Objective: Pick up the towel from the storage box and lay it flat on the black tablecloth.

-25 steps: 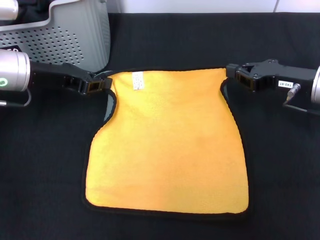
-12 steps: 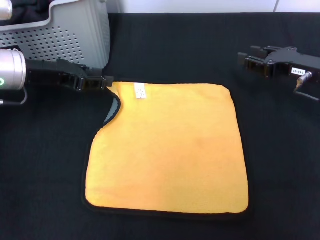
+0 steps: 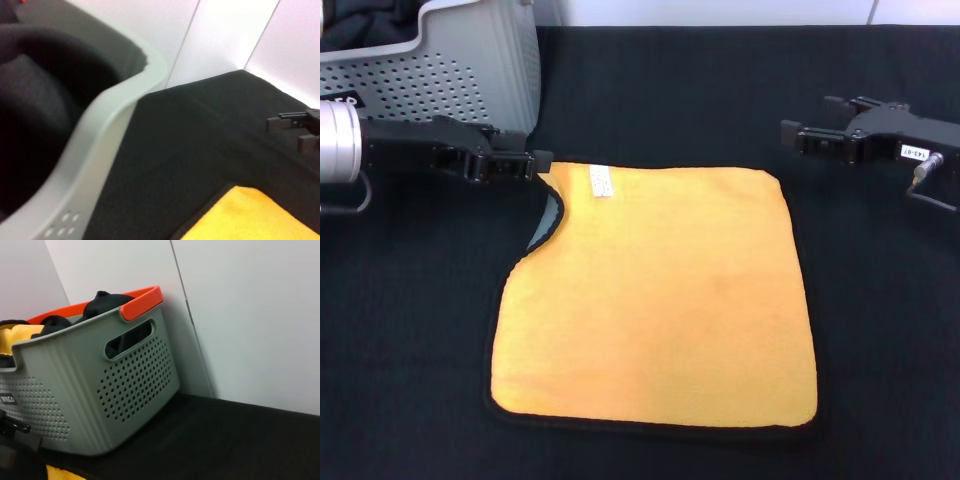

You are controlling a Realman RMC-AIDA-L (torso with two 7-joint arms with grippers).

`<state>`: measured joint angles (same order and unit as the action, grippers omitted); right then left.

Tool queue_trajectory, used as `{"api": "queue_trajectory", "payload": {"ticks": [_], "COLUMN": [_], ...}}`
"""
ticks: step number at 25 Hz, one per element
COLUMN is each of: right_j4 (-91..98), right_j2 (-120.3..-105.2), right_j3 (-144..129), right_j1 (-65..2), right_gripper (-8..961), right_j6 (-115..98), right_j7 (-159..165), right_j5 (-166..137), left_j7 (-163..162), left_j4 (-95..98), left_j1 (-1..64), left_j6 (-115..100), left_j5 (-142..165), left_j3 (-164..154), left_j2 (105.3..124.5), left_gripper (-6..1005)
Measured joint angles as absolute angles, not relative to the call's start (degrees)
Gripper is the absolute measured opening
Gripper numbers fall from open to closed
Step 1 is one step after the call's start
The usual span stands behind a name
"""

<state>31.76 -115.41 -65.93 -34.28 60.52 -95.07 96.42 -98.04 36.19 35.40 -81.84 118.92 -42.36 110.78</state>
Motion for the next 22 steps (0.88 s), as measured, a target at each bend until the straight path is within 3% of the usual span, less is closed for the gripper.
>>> {"api": "queue_trajectory", "payload": {"ticks": [4, 13, 22], "right_j4": [31.73, 38.07, 40.87], "right_j2": [-115.52, -115.63, -116.07], "right_j3": [-65.92, -64.9, -66.24], "right_j1": [-34.14, -28.98, -21.69], "right_gripper": [880, 872, 871], "right_j6": [61.38, 81.02, 98.18], "right_j7": [-95.33, -104.77, -107.35], "right_j5": [96.38, 97.86, 104.27], "left_j7": [-96.05, -83.32, -70.31], "left_j4": [37.21, 43.54, 43.52], "left_j1": [34.74, 27.58, 22.79], "left_j6": [-86.15, -103.72, -116.03], "left_j5": [117.04, 94.14, 95.27], "left_j3": [-42.36, -42.31, -43.43], "left_j2": [110.83, 111.15, 112.18], "left_gripper": [598, 599, 600]}}
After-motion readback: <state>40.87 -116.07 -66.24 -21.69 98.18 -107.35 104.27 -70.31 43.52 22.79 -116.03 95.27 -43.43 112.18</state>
